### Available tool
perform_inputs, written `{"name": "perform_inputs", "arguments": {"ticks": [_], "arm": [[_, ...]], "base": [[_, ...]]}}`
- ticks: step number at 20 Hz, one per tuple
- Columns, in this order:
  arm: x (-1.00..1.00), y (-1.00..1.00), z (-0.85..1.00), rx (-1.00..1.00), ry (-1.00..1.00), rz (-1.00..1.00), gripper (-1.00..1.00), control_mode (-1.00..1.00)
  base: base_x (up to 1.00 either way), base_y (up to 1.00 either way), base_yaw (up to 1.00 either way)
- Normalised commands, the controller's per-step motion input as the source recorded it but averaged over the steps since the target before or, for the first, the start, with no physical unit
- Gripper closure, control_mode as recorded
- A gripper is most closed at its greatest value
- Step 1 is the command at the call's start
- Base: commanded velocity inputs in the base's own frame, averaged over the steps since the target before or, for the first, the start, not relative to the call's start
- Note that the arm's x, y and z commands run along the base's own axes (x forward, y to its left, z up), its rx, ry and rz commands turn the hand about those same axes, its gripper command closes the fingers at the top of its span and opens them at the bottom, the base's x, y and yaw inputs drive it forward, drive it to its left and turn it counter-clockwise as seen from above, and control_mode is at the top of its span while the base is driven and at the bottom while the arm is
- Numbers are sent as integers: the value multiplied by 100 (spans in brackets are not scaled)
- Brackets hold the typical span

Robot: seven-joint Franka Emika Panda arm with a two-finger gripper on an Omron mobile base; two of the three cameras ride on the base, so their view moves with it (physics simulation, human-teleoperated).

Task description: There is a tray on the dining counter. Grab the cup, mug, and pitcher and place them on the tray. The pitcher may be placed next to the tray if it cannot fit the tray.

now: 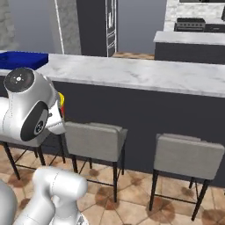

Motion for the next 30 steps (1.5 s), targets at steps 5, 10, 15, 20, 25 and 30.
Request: {"name": "perform_inputs", "arguments": {"ticks": [5, 10, 15, 20, 25, 30], "arm": [[0, 0, 0, 0, 0, 0, 100, 100], [0, 0, 0, 0, 0, 0, 100, 100], [0, 0, 0, 0, 0, 0, 100, 100], [0, 0, 0, 0, 0, 0, 100, 100], [0, 0, 0, 0, 0, 0, 100, 100], [0, 0, 0, 0, 0, 0, 100, 100]], "base": [[14, 100, 0], [45, 100, -1], [62, 100, -6], [72, 100, -12], [53, 64, -6], [45, 21, -1]]}}
